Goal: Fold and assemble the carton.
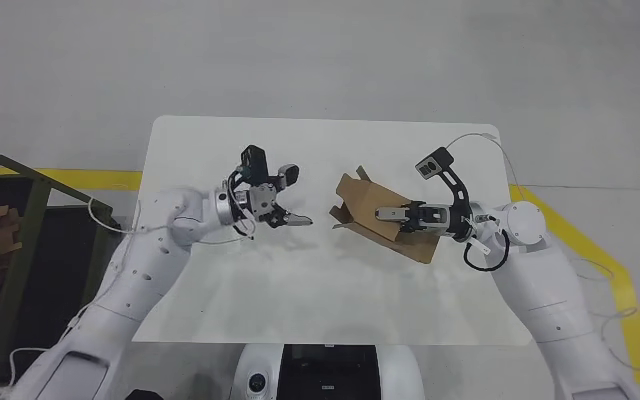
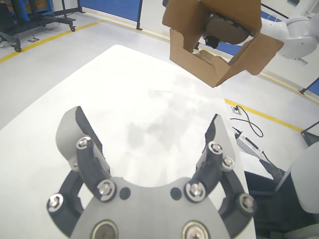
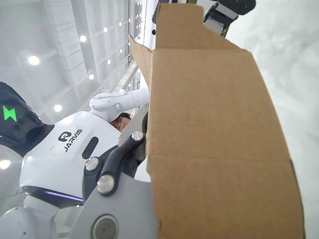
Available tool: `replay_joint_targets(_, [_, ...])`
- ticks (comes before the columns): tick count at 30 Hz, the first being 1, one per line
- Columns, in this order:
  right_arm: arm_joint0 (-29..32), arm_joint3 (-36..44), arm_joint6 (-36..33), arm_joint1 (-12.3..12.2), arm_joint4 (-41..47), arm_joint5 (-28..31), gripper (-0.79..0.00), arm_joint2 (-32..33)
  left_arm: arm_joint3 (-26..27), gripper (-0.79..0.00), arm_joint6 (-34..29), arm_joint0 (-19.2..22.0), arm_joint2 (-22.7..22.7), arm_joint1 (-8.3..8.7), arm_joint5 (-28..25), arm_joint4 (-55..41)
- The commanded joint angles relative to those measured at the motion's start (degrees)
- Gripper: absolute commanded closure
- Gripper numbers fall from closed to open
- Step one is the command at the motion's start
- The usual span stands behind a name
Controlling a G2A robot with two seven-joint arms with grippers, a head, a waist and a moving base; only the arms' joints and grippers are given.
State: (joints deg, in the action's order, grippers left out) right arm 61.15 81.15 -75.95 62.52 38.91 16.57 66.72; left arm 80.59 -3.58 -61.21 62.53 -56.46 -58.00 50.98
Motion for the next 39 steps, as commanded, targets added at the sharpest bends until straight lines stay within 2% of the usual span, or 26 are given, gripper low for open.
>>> replay_joint_targets(1, [0.0,0.0,0.0,0.0,0.0,0.0,0.0,0.0,-0.2,-0.785,3.2,0.8,-2.2,0.85,0.0,2.1])
replay_joint_targets(7, [0.0,0.0,0.0,0.0,0.0,0.0,0.0,0.0,-1.3,-0.785,13.9,4.0,-8.4,3.55,0.0,9.5])
replay_joint_targets(13, [0.0,0.0,0.0,0.0,0.0,0.0,0.0,0.0,-1.4,-0.785,28.7,6.6,-12.7,6.19,0.0,19.8])
replay_joint_targets(20, [0.0,0.0,0.0,0.0,0.0,0.0,0.0,0.0,-2.0,-0.785,40.4,9.5,-18.1,8.18,0.0,28.7])
replay_joint_targets(29, [0.0,0.0,0.0,0.0,0.0,0.0,0.0,0.0,-1.3,-0.785,49.6,13.4,-22.2,8.45,0.0,34.8])
replay_joint_targets(33, [0.0,0.0,0.0,0.0,0.0,0.0,0.0,0.0,-1.4,-0.785,50.3,14.2,-22.7,7.85,0.5,34.1])
replay_joint_targets(39, [0.0,0.0,0.0,0.0,0.0,0.0,0.0,0.0,-1.4,-0.785,50.3,14.2,-22.7,7.85,0.5,34.1])
